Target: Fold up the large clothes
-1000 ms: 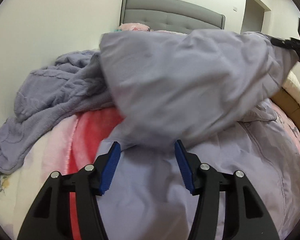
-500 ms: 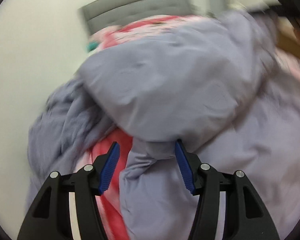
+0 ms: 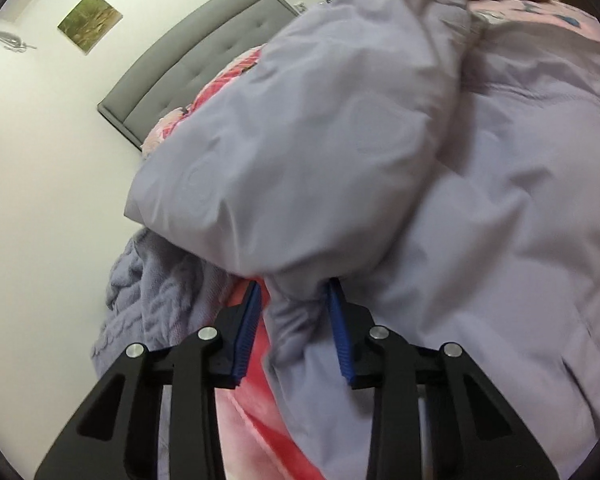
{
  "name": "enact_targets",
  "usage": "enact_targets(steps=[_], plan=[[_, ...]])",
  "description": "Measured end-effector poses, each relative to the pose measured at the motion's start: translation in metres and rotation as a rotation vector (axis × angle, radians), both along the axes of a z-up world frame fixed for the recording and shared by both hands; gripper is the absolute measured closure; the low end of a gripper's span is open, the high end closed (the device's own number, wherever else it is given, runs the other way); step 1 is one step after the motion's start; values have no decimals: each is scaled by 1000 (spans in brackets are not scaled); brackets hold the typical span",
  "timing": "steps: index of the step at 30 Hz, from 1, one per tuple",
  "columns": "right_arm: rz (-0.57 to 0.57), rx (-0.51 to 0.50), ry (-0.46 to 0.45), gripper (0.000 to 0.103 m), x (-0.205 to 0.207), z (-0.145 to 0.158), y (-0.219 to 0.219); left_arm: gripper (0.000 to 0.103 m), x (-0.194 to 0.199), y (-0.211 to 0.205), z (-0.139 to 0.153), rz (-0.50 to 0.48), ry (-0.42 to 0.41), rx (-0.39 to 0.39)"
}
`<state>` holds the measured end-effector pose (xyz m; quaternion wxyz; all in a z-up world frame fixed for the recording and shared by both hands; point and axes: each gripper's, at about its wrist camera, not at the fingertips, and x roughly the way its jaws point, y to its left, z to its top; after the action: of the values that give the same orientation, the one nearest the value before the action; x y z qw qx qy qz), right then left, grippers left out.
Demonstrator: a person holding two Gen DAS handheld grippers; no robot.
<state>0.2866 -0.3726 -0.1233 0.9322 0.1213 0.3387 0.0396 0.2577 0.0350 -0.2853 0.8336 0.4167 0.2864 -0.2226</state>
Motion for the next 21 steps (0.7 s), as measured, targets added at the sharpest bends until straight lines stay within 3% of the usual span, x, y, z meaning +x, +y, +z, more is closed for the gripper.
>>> enact_targets(steps=[5, 8, 9, 11, 14, 17, 19, 21], plan=[[4, -2, 10, 74, 0, -6, 4, 61, 19, -13, -32, -20, 27, 154], [0, -41, 33, 80, 2, -14, 11, 63, 24, -17, -35, -7, 55, 167], [-2, -49, 41, 81, 2, -16, 12, 82, 26, -17, -33, 9, 59, 186], [15, -31, 29, 84, -3, -14, 14, 86, 29, -11, -28, 67, 9, 223], [66, -73, -103, 84, -24, 12, 31, 86, 24, 17, 2, 222, -24, 67], [103, -121, -128, 84, -31, 17, 46, 86, 12, 44, 15, 359, -17, -78], [107, -157, -81, 84, -23, 6, 48, 86, 9, 50, 1, 412, 6, -82], [97, -261, -11, 84, -13, -17, 52, 86, 5, 48, -6, 423, -14, -69]])
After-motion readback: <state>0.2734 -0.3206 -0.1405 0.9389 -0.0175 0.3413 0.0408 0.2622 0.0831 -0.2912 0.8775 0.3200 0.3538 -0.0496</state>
